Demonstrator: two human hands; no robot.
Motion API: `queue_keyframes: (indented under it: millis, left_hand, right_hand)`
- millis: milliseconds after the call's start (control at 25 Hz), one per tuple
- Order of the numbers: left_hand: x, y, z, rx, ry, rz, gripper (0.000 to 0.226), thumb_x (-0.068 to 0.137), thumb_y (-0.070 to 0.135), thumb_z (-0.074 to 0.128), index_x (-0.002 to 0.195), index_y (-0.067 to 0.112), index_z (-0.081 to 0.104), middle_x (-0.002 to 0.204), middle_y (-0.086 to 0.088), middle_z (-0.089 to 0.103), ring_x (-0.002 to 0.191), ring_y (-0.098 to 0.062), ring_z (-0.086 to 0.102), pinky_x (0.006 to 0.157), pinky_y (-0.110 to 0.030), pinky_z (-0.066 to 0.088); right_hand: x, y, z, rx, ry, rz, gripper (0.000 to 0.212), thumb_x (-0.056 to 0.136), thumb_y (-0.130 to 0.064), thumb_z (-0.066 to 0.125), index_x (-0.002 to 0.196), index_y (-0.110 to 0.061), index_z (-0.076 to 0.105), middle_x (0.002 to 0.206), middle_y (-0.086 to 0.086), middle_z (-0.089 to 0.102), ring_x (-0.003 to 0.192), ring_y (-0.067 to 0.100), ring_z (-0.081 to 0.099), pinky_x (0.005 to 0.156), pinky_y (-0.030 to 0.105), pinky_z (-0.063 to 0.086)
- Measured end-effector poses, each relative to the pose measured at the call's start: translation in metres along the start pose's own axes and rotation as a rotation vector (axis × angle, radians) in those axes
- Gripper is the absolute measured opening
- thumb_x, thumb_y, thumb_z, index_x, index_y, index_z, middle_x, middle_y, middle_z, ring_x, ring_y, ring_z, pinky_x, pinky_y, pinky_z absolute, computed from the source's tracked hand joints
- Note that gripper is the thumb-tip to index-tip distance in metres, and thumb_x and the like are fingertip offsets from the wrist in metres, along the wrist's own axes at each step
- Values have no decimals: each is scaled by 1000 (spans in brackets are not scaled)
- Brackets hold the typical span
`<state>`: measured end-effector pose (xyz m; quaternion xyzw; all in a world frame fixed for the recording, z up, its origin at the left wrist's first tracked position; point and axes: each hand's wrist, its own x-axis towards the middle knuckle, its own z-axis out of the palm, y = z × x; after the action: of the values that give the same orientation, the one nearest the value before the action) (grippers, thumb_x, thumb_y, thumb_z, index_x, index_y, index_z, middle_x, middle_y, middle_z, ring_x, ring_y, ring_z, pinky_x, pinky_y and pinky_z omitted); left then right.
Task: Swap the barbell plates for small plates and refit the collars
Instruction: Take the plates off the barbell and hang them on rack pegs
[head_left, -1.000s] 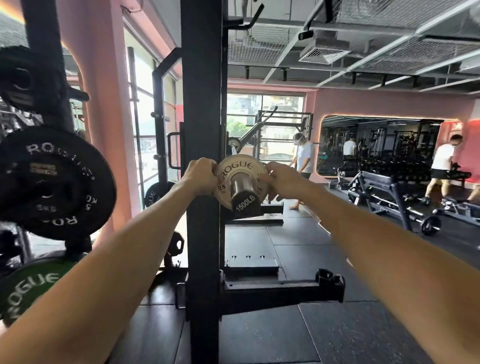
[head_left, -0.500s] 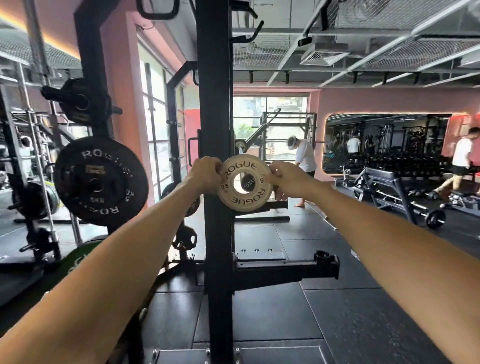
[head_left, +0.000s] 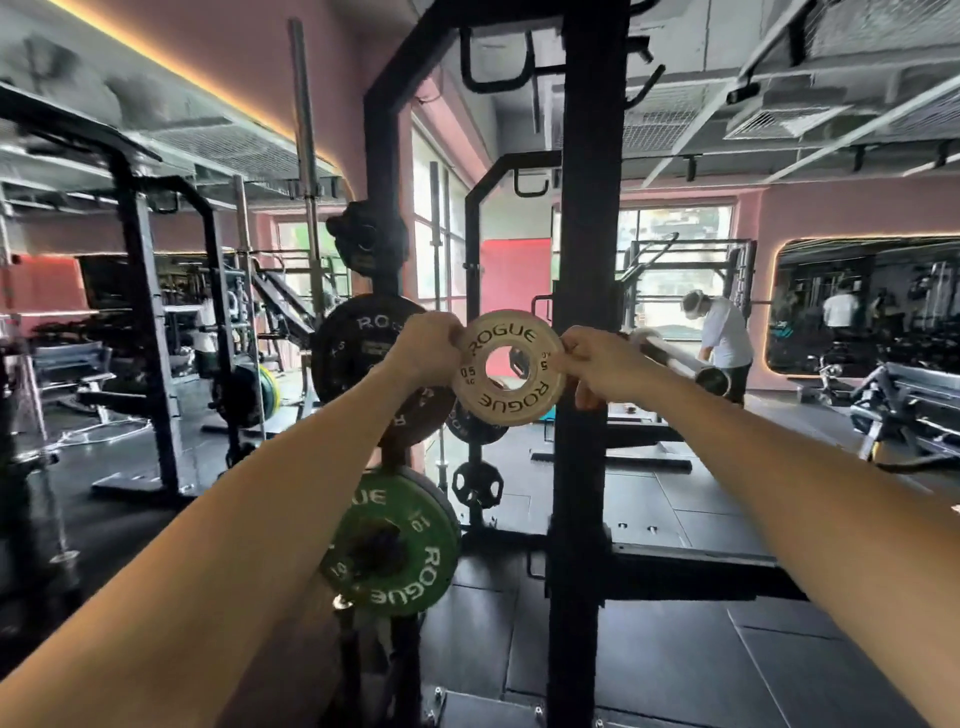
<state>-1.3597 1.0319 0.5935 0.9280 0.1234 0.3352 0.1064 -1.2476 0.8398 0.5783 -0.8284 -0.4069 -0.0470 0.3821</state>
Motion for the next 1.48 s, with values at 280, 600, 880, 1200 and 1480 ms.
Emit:
queue_keyframes:
  millis: [280,600,880,1200,1480]
  left_hand:
    - [-22,-163,-77,66,56,-33,15,87,9,60,97,0,67,101,-17,67,99,-31,60,75,-28,37]
    - [19,-289,-98,1,40,-95,20,82,6,65,99,-4,68,96,-18,70,92,-32,66,83,-39,56]
    - [104,-347,-68,-9,69,-36,22,84,10,67,104,-1,68,95,-10,66,91,-25,63,77,-28,48]
    - [218,-380,-59,-114,133,72,22,84,8,66,103,-2,71,104,-18,69,99,-32,65,89,-43,53]
    - [325,-401,-62,-197,235,121,23,84,7,64,106,-1,68,102,-16,68,95,-30,65,86,-44,55]
  right_hand:
    - [49,-118,125,-18,-36,-79,26,97,-32,52,111,-10,54,92,5,64,63,19,59,52,28,46]
    - [132,-180,203,-4,-75,-117,28,97,-27,54,112,-3,53,98,21,69,49,24,55,34,20,39]
    - [230,-168,228,-30,-41,-93,23,96,-29,55,107,-9,54,87,9,70,44,17,54,39,20,41]
    - [333,-158,215,14,22,-71,22,97,-26,56,106,-6,54,64,-2,70,37,12,51,35,20,34]
    - [433,-172,191,-3,188,-121,17,96,-26,57,100,-10,56,82,12,68,40,15,51,36,20,31]
